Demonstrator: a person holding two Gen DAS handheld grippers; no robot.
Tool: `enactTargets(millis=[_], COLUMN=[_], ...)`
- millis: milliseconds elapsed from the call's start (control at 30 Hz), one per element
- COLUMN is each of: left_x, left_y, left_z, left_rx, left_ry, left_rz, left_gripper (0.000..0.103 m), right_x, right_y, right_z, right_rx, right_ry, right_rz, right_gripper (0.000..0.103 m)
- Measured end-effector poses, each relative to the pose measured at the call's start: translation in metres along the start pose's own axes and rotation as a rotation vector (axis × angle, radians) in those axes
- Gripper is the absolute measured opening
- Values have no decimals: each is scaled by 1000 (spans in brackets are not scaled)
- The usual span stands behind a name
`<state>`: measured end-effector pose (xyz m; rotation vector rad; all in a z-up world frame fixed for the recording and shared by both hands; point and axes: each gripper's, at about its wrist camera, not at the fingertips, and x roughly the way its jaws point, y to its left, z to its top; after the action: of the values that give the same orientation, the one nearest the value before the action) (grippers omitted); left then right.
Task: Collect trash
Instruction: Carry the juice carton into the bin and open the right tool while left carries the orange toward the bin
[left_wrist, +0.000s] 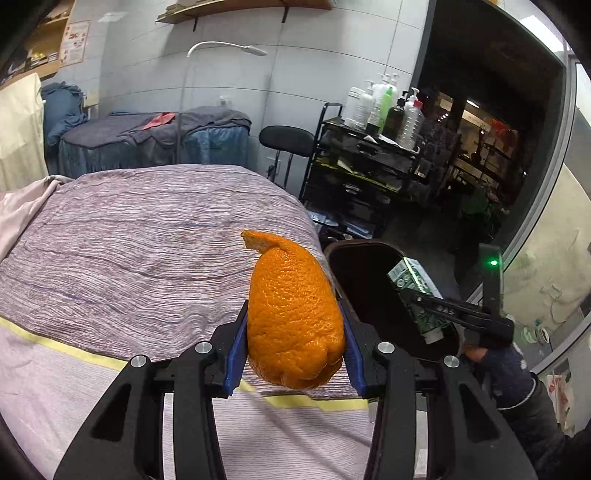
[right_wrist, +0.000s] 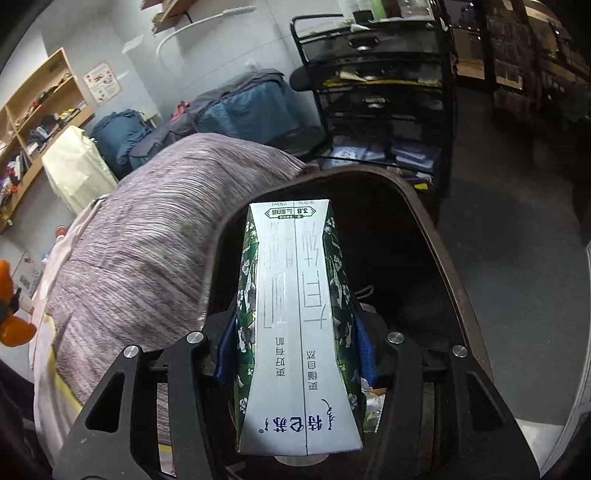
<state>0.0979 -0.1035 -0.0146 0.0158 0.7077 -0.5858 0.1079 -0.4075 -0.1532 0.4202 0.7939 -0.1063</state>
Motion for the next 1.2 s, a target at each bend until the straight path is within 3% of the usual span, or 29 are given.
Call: enactTargets(millis=[400,833,933,1200], left_x=[15,45,57,93], left_y=[-24,-66,-79,-106], left_z=[-1,12,15,17], left_rx=[31,97,118,163], left_ry=[21,69,91,153], left_rz=[-35,-127,-150,-178], left_gripper=[43,43,43,43], right_x=[3,-44,-55,-70], right_y=[-15,-22,-25,-50], right_z=[-6,-5,-3,1], right_rx=[54,79,85,134], right_ry=[-7,-132,-164,-201], right_rz=[-22,-28,-48,-98], right_gripper=[62,63,75,75])
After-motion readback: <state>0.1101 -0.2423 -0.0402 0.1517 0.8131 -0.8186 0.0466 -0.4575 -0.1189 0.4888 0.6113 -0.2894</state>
